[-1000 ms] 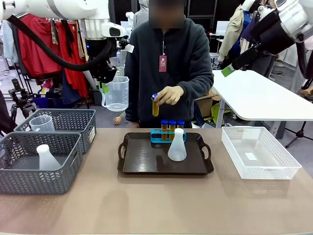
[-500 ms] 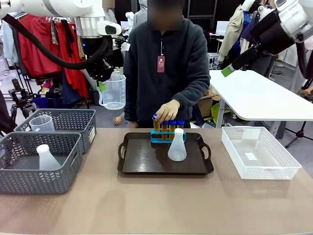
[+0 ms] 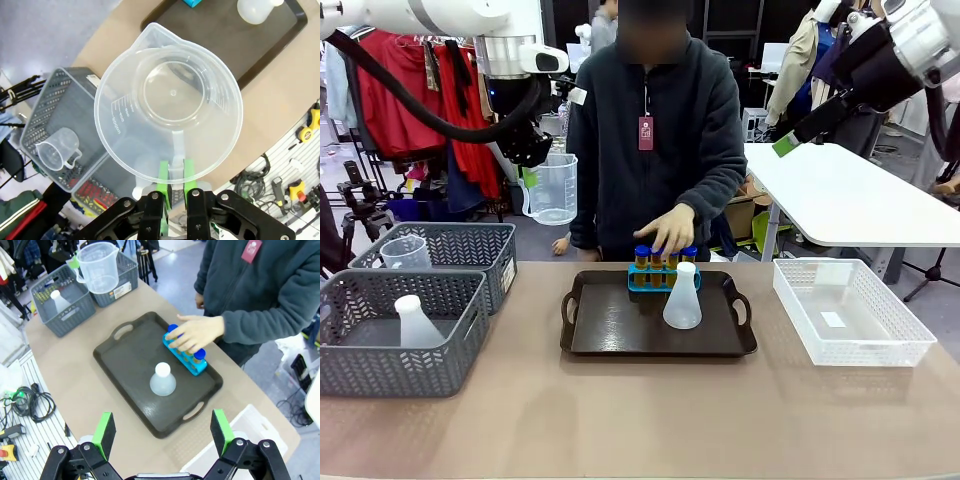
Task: Prepare the laboratory tools.
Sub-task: Pick up one Large Measuring Cup and place it on the Handle tray.
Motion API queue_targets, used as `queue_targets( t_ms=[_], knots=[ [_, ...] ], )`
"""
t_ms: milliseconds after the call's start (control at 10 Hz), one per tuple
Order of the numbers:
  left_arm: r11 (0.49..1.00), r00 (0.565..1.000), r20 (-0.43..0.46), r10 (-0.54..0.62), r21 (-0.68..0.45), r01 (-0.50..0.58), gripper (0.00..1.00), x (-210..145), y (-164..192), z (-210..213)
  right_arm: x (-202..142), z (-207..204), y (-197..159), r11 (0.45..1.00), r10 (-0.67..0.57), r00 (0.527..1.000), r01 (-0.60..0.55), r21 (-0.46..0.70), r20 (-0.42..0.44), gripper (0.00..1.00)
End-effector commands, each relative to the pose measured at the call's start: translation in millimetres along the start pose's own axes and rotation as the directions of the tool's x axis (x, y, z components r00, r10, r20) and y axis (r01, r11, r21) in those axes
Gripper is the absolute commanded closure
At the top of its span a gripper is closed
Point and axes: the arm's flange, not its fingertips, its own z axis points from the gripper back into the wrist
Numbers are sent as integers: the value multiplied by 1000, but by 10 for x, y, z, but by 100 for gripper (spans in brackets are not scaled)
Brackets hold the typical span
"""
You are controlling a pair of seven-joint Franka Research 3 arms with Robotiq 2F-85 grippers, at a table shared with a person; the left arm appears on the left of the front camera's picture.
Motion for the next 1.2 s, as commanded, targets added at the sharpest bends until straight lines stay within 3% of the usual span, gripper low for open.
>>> queue_targets(
  t_ms=[0,600,1100],
  knots=[
    [1000,1000,0,0,0,0,100,0,0,0,-7,-5,-4,1000,-2,1000,1,18,20,0],
    [989,988,-53,-144,9,145,100,355,-365,-550,-7,-5,-4,1000,-2,1000,1,18,20,0],
    [974,974,-57,-221,-58,218,100,489,-525,-1379,-7,-5,-4,1000,-2,1000,1,18,20,0]
  ],
)
